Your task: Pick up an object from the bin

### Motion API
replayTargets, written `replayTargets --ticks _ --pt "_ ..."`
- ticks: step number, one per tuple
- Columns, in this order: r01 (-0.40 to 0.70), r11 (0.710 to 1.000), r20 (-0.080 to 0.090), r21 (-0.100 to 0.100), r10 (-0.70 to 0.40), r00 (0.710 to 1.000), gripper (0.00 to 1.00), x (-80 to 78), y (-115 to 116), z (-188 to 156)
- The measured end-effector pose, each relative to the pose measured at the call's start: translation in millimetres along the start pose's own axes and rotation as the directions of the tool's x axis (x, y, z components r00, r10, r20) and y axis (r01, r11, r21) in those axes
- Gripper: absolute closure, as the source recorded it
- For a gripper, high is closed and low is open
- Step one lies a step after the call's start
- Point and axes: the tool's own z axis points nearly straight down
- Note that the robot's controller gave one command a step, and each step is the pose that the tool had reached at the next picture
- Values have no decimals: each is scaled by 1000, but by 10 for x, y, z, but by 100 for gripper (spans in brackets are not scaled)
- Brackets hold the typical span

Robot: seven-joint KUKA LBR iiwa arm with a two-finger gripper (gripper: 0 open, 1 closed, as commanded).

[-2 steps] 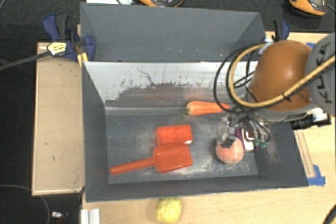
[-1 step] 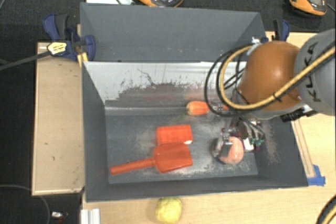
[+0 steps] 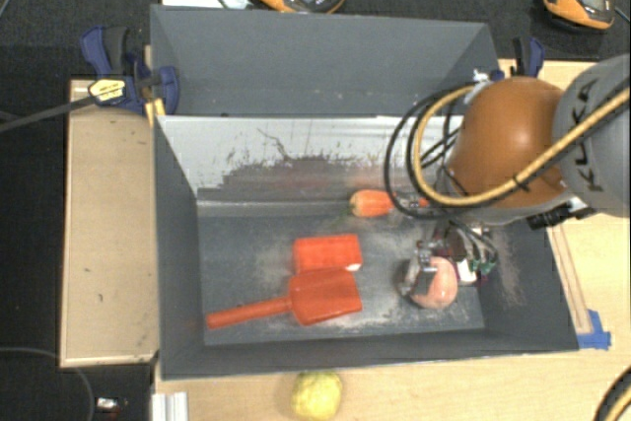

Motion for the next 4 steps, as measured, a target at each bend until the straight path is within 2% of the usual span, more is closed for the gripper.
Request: replayTargets --ticks 1,2,3,4 --pt "-27 1000 -3 -1 27 1000 0 -9 -30 -105" --pt "163 987 6 0 -163 987 0 36 -87 737" --pt "-57 998 9 -2 57 998 0 -134 -260 -73" --pt "-64 998 -1 -1 64 998 0 -86 -198 619"
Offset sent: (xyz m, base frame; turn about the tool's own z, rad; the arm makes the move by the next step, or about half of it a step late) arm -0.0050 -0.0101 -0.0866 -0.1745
